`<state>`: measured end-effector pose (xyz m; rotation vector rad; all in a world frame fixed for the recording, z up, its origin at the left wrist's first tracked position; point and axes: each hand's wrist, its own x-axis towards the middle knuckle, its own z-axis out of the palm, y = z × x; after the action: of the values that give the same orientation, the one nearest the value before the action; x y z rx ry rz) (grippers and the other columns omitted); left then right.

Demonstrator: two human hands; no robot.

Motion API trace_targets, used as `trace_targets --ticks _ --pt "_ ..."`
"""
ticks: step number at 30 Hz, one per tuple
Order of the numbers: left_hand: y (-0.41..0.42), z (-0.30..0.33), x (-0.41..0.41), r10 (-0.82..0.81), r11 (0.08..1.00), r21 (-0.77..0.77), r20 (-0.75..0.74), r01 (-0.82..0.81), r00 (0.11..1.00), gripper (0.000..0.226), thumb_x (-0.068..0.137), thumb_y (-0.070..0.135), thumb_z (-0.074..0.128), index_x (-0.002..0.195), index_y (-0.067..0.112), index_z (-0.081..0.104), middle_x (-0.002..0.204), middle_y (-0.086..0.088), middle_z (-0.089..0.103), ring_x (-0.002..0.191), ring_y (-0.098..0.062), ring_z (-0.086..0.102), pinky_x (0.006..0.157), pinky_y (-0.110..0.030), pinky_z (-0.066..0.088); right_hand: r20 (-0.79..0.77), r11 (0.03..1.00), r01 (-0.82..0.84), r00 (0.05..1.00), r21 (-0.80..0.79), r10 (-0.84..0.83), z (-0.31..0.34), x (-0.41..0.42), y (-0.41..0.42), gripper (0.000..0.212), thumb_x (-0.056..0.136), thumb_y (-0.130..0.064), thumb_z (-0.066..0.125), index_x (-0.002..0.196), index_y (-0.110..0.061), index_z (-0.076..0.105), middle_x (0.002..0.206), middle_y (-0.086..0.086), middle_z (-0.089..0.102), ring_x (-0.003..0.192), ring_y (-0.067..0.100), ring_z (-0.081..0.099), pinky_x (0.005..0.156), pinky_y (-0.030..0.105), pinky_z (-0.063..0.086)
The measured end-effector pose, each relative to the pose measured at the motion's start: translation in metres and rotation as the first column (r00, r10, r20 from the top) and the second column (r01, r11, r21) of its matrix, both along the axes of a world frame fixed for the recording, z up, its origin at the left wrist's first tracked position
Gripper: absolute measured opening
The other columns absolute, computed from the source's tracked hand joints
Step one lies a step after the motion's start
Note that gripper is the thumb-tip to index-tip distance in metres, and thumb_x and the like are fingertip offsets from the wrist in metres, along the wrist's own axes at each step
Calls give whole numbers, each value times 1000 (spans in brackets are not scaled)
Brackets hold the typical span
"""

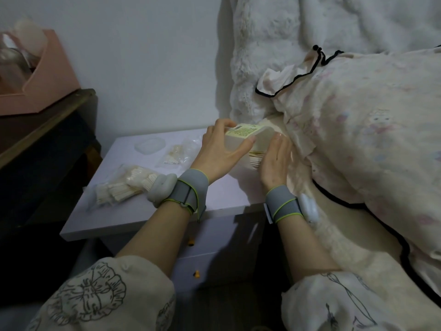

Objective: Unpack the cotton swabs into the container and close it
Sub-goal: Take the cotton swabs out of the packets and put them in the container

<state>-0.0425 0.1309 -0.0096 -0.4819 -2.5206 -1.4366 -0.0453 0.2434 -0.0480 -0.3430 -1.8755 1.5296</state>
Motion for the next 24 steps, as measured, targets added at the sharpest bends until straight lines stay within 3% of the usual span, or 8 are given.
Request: trace_targets --ticks 4,7,10,15,18,20,24 --pt "2 -9 -6 11 998 -56 28 -9 1000 44 83 41 62 118 26 41 127 -3 43 121 -23 40 100 -34 39 43 968 6 999 -253 5 5 1 8 45 101 -25 20 115 -1 56 116 15 60 109 24 54 103 34 37" --pt "3 -16 -10 21 992 -123 41 -16 999 51 83 40 64 126 21 42 130 -4 42 123 -24 38 103 -36 38 73 942 16 997 -335 9 7 1 12 38 98 -15 26 105 1 60 96 10 60 93 20 55 95 35 45" --pt "5 -22 -11 26 987 -158 66 -15 997 54 84 39 64 130 20 42 135 -4 41 126 -25 36 106 -38 36 99 962 14 995 -274 14 6 1 13 35 94 -8 29 99 1 62 95 14 63 96 27 59 96 40 47" --pt "8 -23 -12 16 983 -186 90 1 996 61 84 38 65 135 16 40 142 -6 37 130 -27 36 108 -40 34 139 998 2 990 -65 7 5 7 14 32 93 -10 36 104 -3 66 114 15 66 110 27 55 95 30 40" --pt "4 -23 -11 9 980 -197 103 11 995 62 83 39 65 135 16 42 152 -5 26 139 -24 26 113 -41 29 123 999 -3 992 51 -3 6 11 13 32 94 -11 38 108 -4 65 116 15 64 111 28 54 97 34 40" --pt "-6 -23 -6 25 977 -211 73 -10 997 52 87 39 60 132 16 47 152 -6 27 141 -22 21 114 -41 27 84 990 -10 996 143 -2 8 16 6 31 94 -10 39 107 -2 65 113 17 64 110 30 54 95 35 37" --pt "-31 -22 -2 154 962 -222 -37 -158 987 28 96 19 45 120 11 58 133 -11 47 127 -27 41 106 -36 35 -75 954 43 997 297 -22 14 23 -9 35 90 -13 37 96 4 67 101 22 66 101 36 56 87 32 34"
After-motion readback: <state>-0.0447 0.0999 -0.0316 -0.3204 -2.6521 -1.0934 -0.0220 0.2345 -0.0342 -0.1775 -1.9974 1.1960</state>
